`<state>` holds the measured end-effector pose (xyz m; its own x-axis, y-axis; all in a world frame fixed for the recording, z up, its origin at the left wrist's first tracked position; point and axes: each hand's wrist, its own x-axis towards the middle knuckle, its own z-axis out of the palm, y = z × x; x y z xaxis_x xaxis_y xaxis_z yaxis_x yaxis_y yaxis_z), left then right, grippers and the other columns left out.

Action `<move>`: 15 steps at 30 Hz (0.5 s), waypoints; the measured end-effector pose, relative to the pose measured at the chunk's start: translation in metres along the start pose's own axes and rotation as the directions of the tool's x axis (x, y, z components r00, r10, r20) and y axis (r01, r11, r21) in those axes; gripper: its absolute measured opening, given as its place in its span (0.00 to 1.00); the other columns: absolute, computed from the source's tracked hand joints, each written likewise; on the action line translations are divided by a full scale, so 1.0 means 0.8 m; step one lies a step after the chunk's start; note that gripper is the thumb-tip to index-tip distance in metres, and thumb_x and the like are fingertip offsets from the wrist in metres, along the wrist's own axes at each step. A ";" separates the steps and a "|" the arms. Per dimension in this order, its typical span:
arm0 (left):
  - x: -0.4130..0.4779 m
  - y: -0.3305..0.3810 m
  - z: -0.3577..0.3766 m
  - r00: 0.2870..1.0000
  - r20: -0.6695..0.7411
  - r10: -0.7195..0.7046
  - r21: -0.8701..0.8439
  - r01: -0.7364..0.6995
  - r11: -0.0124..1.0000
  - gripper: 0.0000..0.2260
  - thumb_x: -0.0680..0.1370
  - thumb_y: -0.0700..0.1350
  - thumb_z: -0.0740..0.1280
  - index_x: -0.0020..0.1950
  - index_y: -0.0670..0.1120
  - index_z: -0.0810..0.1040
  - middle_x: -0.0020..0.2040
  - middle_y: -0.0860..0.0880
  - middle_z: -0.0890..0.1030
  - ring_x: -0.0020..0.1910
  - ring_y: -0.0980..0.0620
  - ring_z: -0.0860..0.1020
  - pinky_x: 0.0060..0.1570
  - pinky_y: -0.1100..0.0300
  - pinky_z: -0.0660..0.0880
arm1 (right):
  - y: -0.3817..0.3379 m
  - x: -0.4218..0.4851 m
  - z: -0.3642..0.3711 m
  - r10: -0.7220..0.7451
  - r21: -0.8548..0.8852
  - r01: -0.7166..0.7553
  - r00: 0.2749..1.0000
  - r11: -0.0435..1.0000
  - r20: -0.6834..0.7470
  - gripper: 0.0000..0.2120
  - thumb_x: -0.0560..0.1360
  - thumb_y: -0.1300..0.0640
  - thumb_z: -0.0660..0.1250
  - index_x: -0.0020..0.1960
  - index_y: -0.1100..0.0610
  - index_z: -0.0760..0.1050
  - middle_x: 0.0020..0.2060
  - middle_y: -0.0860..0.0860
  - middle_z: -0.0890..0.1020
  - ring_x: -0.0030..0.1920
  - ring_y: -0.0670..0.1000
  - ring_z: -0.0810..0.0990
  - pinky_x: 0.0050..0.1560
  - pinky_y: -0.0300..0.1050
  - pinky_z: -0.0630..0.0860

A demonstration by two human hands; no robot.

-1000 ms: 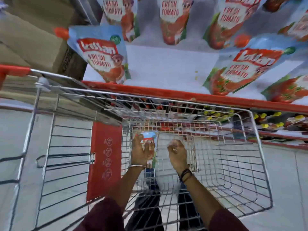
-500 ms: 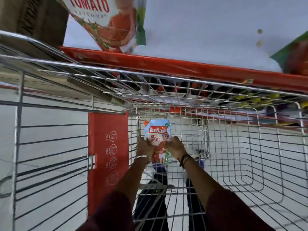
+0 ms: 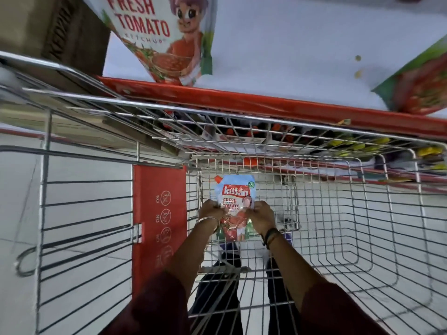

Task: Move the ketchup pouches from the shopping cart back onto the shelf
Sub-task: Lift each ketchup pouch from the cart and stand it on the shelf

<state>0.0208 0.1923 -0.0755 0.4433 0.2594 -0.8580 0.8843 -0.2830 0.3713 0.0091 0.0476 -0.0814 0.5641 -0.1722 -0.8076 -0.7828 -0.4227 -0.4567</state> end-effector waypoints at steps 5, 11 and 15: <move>-0.056 0.035 -0.013 0.995 -0.005 0.104 -0.131 -0.104 0.986 0.12 0.65 0.33 0.73 0.31 0.45 0.73 0.42 0.39 0.80 0.42 0.43 0.78 0.50 0.43 0.78 | -0.028 -0.053 -0.054 -0.080 0.091 0.083 0.996 0.992 -0.036 0.10 0.70 0.59 0.71 0.46 0.66 0.79 0.43 0.60 0.85 0.39 0.50 0.83 0.36 0.37 0.80; -0.129 0.078 -0.035 0.940 -0.012 0.341 -0.192 -0.337 0.922 0.20 0.62 0.32 0.75 0.28 0.50 0.67 0.30 0.49 0.71 0.38 0.49 0.71 0.36 0.56 0.69 | -0.066 -0.137 -0.118 -0.290 0.232 0.301 0.953 0.925 -0.084 0.10 0.69 0.61 0.73 0.46 0.64 0.75 0.44 0.61 0.80 0.40 0.51 0.79 0.42 0.35 0.78; -0.193 0.118 -0.056 0.852 -0.007 0.523 -0.167 -0.517 0.839 0.13 0.64 0.34 0.75 0.33 0.48 0.73 0.38 0.44 0.80 0.40 0.47 0.78 0.38 0.54 0.77 | -0.090 -0.186 -0.152 -0.387 0.312 0.449 0.889 0.837 -0.244 0.07 0.71 0.68 0.69 0.41 0.59 0.74 0.41 0.59 0.82 0.45 0.59 0.81 0.47 0.56 0.81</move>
<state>0.0422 0.1670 0.1078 0.8416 0.0793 -0.5342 0.5376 -0.2173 0.8147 0.0135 -0.0046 0.1173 0.8684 -0.2068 -0.4507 -0.4838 -0.1540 -0.8615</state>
